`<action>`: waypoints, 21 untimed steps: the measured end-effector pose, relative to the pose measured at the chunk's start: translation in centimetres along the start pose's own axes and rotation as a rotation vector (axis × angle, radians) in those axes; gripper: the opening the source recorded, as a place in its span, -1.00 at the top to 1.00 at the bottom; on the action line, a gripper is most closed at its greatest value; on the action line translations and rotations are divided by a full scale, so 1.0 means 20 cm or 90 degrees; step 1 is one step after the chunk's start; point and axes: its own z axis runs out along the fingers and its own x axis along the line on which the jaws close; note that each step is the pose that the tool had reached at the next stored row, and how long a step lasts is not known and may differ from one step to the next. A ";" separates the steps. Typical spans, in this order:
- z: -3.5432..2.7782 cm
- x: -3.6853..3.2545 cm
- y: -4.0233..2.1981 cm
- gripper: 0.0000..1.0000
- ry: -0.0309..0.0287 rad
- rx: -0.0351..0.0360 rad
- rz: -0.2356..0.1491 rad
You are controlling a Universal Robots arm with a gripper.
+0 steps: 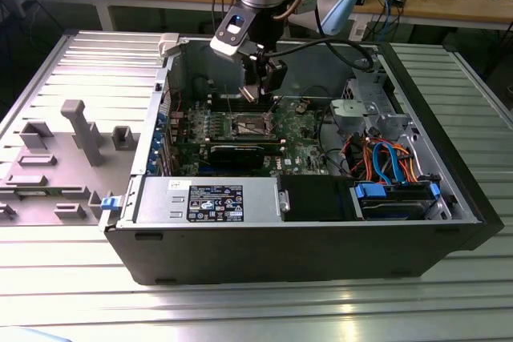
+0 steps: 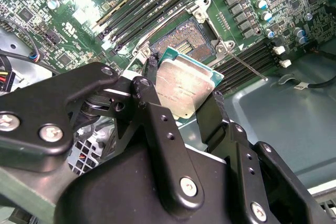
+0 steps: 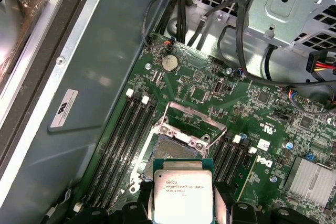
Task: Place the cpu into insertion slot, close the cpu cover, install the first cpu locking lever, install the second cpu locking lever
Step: 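Place the cpu into insertion slot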
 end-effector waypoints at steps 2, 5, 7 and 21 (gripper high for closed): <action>0.000 0.000 0.000 -0.09 0.0000 0.0000 0.001; 0.000 0.000 0.000 -0.09 0.0000 0.0000 0.002; 0.000 0.000 0.000 -0.09 -0.0001 0.0000 0.002; 0.001 0.000 0.000 -0.09 -0.0004 -0.0001 0.008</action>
